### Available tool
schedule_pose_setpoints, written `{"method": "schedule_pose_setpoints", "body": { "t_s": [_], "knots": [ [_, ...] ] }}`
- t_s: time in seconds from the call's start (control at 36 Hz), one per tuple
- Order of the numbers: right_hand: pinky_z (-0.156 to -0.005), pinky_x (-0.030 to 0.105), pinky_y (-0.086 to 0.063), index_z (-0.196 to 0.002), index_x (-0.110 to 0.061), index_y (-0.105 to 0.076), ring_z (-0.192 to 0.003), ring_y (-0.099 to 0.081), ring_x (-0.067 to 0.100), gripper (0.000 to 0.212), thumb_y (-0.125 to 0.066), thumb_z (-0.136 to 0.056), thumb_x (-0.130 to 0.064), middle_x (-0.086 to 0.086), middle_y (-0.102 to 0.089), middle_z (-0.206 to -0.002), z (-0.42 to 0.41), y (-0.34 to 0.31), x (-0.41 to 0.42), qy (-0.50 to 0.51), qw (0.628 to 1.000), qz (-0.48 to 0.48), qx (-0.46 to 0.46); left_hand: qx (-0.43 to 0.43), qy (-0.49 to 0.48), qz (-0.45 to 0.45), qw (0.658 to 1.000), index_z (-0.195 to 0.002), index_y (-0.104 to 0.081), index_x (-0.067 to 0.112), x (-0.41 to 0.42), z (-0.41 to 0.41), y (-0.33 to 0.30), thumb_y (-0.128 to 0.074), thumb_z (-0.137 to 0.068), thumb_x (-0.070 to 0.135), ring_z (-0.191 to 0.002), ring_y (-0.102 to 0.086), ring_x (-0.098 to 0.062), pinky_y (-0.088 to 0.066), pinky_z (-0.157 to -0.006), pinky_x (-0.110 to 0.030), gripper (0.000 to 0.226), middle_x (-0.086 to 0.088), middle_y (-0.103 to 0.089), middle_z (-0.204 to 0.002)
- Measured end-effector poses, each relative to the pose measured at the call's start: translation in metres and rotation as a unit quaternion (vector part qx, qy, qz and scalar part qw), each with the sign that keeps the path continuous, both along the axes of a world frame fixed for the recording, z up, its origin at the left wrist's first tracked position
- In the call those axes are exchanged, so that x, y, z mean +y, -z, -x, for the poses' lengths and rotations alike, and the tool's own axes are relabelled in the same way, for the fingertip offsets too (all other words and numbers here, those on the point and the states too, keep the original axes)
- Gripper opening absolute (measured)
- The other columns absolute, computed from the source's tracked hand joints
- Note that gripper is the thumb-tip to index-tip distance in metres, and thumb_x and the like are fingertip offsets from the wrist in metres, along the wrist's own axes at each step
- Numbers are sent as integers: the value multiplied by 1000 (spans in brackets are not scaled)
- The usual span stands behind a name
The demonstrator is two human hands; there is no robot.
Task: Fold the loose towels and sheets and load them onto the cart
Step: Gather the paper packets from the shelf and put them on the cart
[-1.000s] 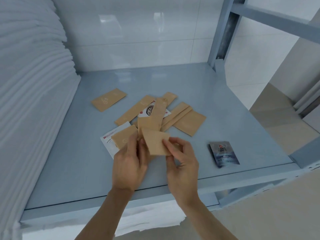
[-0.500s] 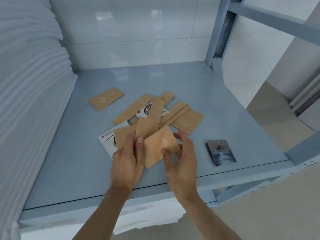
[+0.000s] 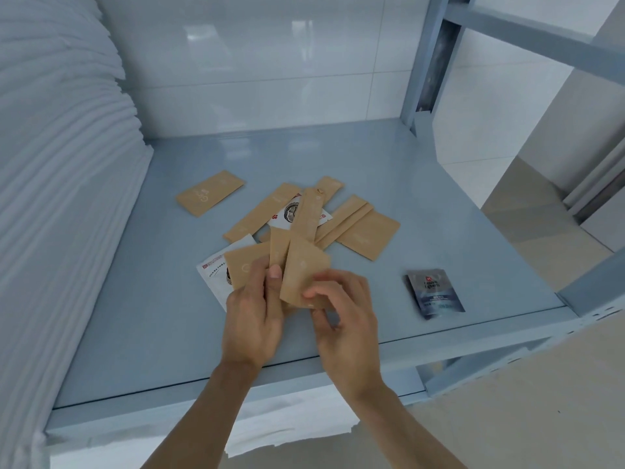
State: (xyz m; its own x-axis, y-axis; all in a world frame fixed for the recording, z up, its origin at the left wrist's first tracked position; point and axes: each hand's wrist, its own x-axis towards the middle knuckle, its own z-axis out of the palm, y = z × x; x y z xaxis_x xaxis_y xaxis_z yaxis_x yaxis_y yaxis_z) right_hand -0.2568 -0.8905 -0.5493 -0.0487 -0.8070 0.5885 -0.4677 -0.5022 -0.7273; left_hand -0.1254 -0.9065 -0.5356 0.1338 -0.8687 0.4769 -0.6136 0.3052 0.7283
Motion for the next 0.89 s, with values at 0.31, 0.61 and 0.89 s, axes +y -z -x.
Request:
{"method": "schedule_pose_setpoints", "body": {
  "t_s": [0.31, 0.61, 0.89],
  "knots": [
    [-85, 15, -46, -99, -14, -74, -114, -56, 13, 46, -44, -73, 10, -9, -62, -119, 9, -14, -10, 14, 994, -112, -11, -18, -30, -15, 999, -94, -54, 21, -8, -3, 7, -50, -94, 28, -58, -55, -3, -38, -47, -9, 8, 12, -45, -50],
    [-89, 32, -41, -129, -12, -48, -115, -51, 27, 36, -56, -97, -27, 8, -61, -121, 53, -36, -71, 135, 861, -208, 445, 14, -31, -45, 998, -109, -60, 12, -10, -5, 3, -47, -94, 34, -67, -57, 8, -38, -57, -3, 30, 21, -53, -63],
    [-53, 25, -45, -81, -21, -61, -55, -58, 10, 10, -64, -91, -20, -7, -62, -61, 49, -52, -40, 125, 986, -66, 91, 90, -48, -31, 994, -94, -54, 27, -11, -6, 4, -44, -93, 48, -71, -58, -5, -43, -55, -16, 23, 10, -63, -68]
  ]
}}
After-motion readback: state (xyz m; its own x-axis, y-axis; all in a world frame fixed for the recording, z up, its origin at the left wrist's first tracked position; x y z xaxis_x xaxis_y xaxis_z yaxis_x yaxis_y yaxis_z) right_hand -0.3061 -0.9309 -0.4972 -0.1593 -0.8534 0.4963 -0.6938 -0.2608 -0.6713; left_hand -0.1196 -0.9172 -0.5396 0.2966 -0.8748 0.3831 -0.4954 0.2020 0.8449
